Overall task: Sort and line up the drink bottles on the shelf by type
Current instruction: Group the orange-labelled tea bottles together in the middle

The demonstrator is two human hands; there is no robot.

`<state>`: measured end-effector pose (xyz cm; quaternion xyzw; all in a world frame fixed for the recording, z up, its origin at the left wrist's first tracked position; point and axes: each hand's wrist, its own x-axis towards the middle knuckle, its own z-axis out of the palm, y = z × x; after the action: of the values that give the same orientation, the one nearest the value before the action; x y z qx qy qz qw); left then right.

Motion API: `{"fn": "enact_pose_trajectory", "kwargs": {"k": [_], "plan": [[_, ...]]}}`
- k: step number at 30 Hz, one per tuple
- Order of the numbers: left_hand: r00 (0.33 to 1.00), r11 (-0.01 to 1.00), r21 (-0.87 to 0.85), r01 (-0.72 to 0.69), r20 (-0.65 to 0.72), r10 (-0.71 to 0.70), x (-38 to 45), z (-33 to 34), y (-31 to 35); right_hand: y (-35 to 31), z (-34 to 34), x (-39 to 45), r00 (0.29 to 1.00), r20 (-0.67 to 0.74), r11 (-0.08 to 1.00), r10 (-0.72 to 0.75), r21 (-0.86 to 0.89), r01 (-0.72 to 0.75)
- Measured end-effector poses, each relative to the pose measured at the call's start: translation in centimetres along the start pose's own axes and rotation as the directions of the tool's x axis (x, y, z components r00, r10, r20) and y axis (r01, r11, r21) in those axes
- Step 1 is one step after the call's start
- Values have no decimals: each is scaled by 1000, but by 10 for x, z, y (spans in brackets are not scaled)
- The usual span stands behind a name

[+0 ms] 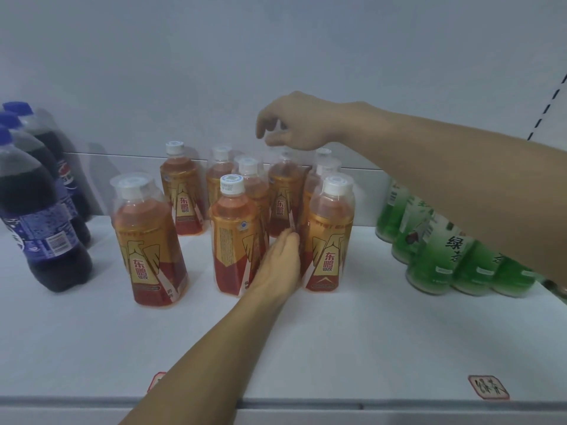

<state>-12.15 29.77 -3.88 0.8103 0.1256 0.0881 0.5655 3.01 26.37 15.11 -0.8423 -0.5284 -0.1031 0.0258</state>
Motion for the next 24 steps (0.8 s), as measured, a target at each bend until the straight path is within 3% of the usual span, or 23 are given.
{"fn": "enact_pose_trajectory", "kwargs": {"k": [1,3,5,9,18,24], "plan": [[1000,1000,8,-7,19,7,-5,-2,0,-9,-6,-3,1000,-3,998,-22,57,22],[1000,1000,7,4,25,-5,-14,-4,-1,-29,-12,-10,990,130,984,-59,177,36],[999,1000,10,2,38,-3,-22,-6,-4,-40,-2,-12,964,252,986,-80,164,39],[1000,999,41,-28,11,28,-36,-11,-12,-43,18,-7,989,140,996,-53,85,42],[990,987,117,-112,-67,121,-49,-12,-18,-30,-10,-21,985,152,976,-83,214,49],[986,954,265,-140,-52,159,-54,-7,-16,-25,-3,-28,992,124,981,13,192,-37]]}}
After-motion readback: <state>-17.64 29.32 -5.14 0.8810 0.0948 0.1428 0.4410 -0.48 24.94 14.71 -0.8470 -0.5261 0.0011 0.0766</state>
